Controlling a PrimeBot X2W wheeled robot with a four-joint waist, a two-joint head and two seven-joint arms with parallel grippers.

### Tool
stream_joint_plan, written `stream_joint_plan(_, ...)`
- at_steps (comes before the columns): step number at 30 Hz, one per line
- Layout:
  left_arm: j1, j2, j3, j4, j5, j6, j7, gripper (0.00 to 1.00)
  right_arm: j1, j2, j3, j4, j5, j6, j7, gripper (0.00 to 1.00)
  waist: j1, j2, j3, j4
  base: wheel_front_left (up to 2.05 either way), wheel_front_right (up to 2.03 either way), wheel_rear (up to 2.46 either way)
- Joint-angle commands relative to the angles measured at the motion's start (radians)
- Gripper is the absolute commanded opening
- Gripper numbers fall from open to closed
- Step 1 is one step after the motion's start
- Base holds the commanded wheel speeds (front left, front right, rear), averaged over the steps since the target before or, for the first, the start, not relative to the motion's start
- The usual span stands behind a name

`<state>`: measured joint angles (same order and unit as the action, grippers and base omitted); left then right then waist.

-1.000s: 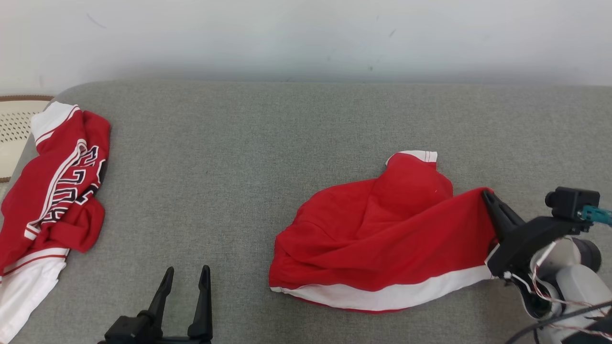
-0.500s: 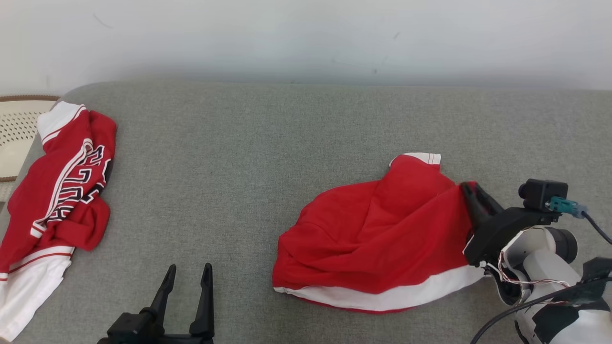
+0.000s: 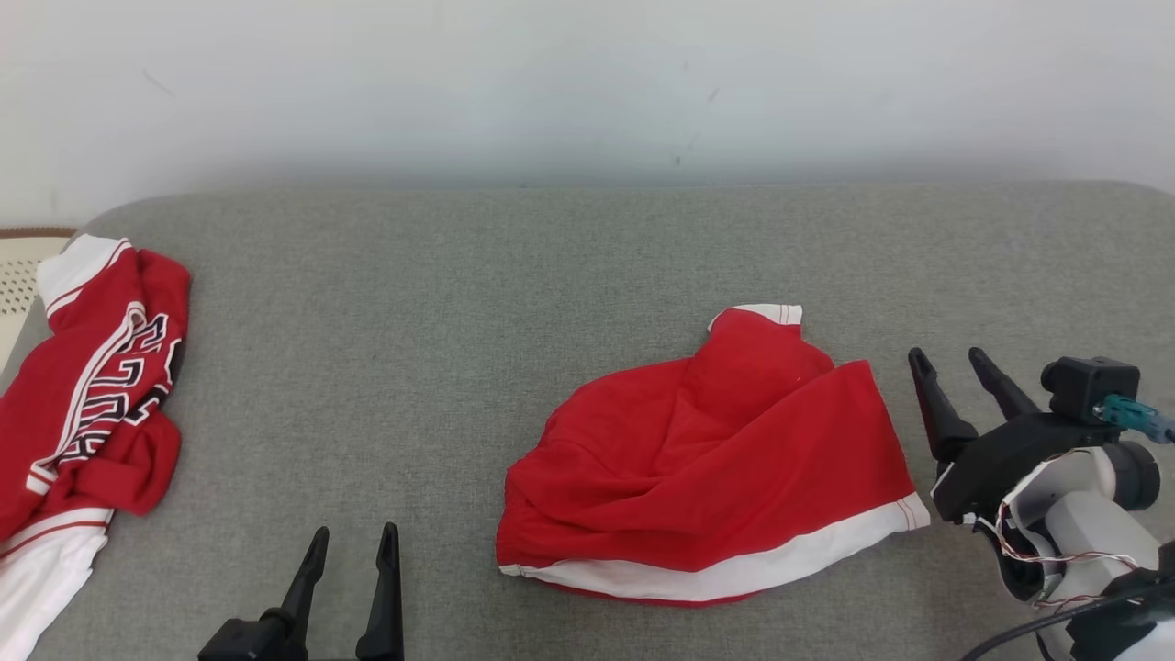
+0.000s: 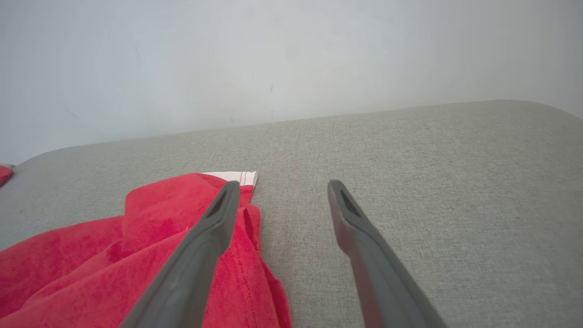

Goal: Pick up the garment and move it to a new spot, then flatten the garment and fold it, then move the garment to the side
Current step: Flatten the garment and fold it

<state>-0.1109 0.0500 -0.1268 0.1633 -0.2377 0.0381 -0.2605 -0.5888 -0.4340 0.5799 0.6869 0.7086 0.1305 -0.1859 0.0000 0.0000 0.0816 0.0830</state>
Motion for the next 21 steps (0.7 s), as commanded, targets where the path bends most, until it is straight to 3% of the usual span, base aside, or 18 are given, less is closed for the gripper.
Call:
stream_joint_plan(1, 0.011, 0.001, 0.002, -0.002, 0.008, 0.001, -0.003, 1.00, 0.018, -0.013, -0.013, -0.017, -0.017, 0.000, -0.015, 1.00, 0.0000, 0.0000, -0.006, -0.011, 0.00, 0.00, 0.00)
stream_joint_plan(13, 0.051, 0.001, 0.017, -0.020, 0.010, 0.005, -0.003, 1.00, 0.180, 0.018, -0.205, -0.170, -0.157, 0.000, -0.077, 1.00, 0.0000, 0.0000, -0.058, -0.027, 0.00, 0.00, 0.00)
stream_joint_plan(21, 0.076, 0.001, 0.040, -0.044, 0.031, 0.008, -0.003, 1.00, 0.350, 0.099, -0.332, -0.370, -0.272, 0.000, -0.079, 1.00, 0.0000, 0.0000, -0.081, -0.029, 0.00, 0.00, 0.00)
